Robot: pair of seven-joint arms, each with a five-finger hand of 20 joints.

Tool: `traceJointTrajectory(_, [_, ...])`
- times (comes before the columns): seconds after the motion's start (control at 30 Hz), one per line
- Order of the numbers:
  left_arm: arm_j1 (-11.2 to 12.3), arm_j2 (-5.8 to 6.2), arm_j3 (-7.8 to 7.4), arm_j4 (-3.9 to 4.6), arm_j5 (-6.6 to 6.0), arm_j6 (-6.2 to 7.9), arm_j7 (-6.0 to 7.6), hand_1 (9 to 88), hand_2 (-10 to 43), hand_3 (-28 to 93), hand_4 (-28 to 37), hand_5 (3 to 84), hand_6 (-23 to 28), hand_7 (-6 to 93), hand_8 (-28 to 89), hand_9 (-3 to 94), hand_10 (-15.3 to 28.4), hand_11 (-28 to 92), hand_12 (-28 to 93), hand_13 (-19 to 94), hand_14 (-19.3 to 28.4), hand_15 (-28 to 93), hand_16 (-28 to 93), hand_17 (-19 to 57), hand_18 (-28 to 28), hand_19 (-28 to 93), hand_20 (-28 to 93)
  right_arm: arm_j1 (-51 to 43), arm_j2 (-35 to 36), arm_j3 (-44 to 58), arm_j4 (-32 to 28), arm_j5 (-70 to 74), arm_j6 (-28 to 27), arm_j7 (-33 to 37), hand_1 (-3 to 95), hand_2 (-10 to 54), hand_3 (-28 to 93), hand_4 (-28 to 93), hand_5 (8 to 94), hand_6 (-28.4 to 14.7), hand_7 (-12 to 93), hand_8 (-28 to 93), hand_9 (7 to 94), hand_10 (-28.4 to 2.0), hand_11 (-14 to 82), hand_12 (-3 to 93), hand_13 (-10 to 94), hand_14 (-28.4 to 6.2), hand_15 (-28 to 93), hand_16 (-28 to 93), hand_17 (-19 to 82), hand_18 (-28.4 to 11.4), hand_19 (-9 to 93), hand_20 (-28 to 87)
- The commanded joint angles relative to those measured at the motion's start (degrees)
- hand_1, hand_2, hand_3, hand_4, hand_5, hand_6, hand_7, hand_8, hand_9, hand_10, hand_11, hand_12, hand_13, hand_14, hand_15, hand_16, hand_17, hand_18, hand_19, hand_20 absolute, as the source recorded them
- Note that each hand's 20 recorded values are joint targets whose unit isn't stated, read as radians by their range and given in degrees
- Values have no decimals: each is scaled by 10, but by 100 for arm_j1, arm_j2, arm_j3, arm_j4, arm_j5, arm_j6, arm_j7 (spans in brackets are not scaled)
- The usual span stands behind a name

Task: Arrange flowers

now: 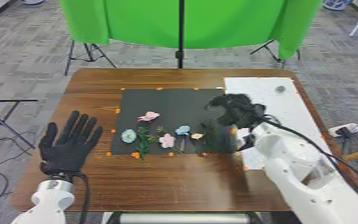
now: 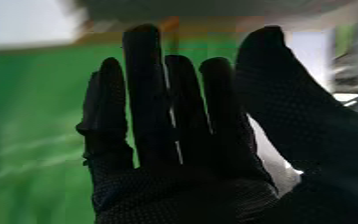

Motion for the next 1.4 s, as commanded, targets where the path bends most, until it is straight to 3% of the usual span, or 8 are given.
traceJointTrajectory(0.03, [128, -6, -10, -5, 15, -71, 81, 258, 112, 771, -283, 436, 94, 95, -88, 364, 149, 171, 90, 261, 155, 296, -65, -77, 130, 317, 113, 596, 783, 727, 1227, -206, 853, 607, 389, -95, 857, -283, 447, -13, 149, -134, 437, -124, 90, 123, 378, -135, 370, 126, 225, -202, 765, 327])
traceJointTrajectory(0.2, [220, -6, -41, -37, 6, -128, 208, 255, 116, 770, -283, 437, 94, 95, -88, 364, 149, 171, 90, 261, 156, 295, -65, -78, 131, 316, 113, 1216, 955, 673, 1906, 115, 85, 534, 375, -95, 853, -283, 405, -14, 155, -136, 373, -122, 84, 109, 307, -148, 235, 135, 171, -188, 655, 268])
traceJointTrajectory(0.43, [237, 9, 10, -50, -16, -144, 308, 253, 117, 772, -283, 436, 93, 96, -88, 364, 149, 170, 90, 261, 156, 294, -65, -78, 131, 316, 113, 2056, 696, 193, 2902, -101, -175, 395, 394, -95, 842, -283, 369, -7, 169, -145, 354, -118, 84, 98, 317, -120, 158, 138, 178, -173, 613, 227])
traceJointTrajectory(0.7, [268, 42, 3, -45, -47, -224, 387, 253, 97, 780, -283, 435, 93, 95, -87, 363, 149, 169, 91, 260, 155, 293, -64, -78, 131, 316, 114, 2384, 461, 84, 3400, 113, -506, 546, 404, -95, 839, -283, 354, -6, 172, -151, 336, -113, 87, 86, 328, -115, 143, 148, 184, -169, 605, 214])
traceJointTrajectory(0.9, [49, 66, 132, 28, -46, -303, 262, 253, 86, 784, -283, 433, 93, 93, -86, 362, 149, 166, 92, 260, 154, 289, -62, -78, 130, 314, 114, 2568, 166, 2, 3930, 85, -847, 415, 439, -95, 834, -283, 352, -2, 179, -156, 335, -107, 92, 81, 340, -113, 145, 146, 192, -167, 604, 207])
traceJointTrajectory(1.1, [56, 76, 135, 16, -65, -317, 227, 252, 90, 779, -283, 433, 93, 93, -86, 362, 149, 166, 93, 261, 155, 288, -61, -78, 130, 313, 115, 2665, -66, -83, 4212, 26, -1026, 478, 462, -95, 831, -283, 335, 3, 193, -166, 318, -103, 104, 72, 344, -108, 149, 139, 199, -163, 598, 194])
traceJointTrajectory(1.3, [33, 69, 134, 30, -68, -266, 205, 243, 102, 780, -283, 433, 94, 90, -86, 363, 150, 165, 93, 261, 156, 289, -60, -78, 130, 312, 116, 2394, -38, -38, 4113, -14, -662, 306, 527, -95, 816, -283, 463, 27, 212, -179, 469, -83, 117, 84, 506, -77, 198, 135, 260, -146, 625, 200])
traceJointTrajectory(1.4, [17, 46, 140, 46, -60, -268, 173, 241, 104, 780, -283, 433, 94, 90, -85, 363, 150, 165, 93, 261, 156, 289, -60, -78, 131, 312, 116, 2213, -12, -58, 4058, -76, -226, 285, 562, -95, 754, -283, 594, 36, 214, -169, 624, -86, 146, 132, 600, -59, 239, 209, 277, -150, 682, 262])
